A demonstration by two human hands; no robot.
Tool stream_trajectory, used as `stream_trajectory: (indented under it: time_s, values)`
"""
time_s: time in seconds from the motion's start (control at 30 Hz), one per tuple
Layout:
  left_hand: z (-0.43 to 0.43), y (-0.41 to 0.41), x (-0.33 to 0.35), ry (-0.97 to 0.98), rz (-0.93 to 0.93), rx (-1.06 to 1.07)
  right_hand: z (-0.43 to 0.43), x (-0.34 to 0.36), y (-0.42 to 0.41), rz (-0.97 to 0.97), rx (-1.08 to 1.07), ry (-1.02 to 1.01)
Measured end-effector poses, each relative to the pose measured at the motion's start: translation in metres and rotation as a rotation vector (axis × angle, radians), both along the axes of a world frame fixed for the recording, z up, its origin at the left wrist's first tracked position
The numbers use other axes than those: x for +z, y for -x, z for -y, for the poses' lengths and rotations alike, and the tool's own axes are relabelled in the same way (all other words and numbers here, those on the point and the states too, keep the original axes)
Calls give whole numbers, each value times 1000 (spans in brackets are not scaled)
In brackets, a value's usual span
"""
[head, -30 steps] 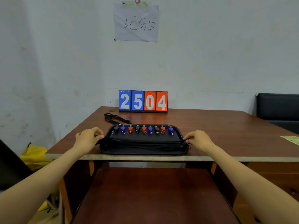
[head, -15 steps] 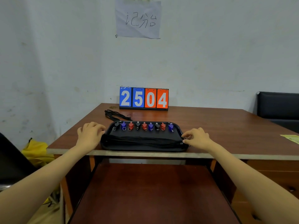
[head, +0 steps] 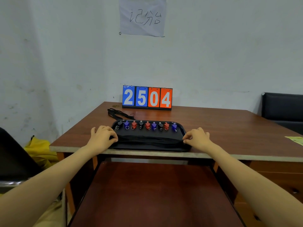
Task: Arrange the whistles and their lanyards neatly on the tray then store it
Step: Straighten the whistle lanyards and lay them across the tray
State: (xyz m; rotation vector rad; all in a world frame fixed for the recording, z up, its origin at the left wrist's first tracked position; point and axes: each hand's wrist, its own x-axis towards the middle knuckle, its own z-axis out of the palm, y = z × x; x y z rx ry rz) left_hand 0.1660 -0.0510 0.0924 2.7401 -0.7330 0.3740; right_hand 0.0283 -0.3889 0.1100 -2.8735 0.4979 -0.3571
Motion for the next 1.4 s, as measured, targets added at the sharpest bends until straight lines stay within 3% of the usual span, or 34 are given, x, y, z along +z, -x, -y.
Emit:
stream_trajectory:
  time_s: [0.3,0.53,0.67,0.83,0.97,1.2,1.4]
  values:
    - [23,-23,21,103,107,-24,-40,23,-38,84,147,134]
    - [50,-77,41,86,74,-22,-72,37,-130,114,263,-19]
    - [59,-128,52,74,-39,-31,-72,41,-196,39,331,-24]
    - [81,-175,63,249,-259,-99,-76,41,-265,-107,436,158]
    - [97,-207,47,108,-305,-121,-83,28,-305,-173,461,322]
    - [113,-251,22,-249,-280,-97,-73,8,-327,-185,520,350]
    - [115,-246,15,-275,-340,-90,-59,10,-322,-3,507,262]
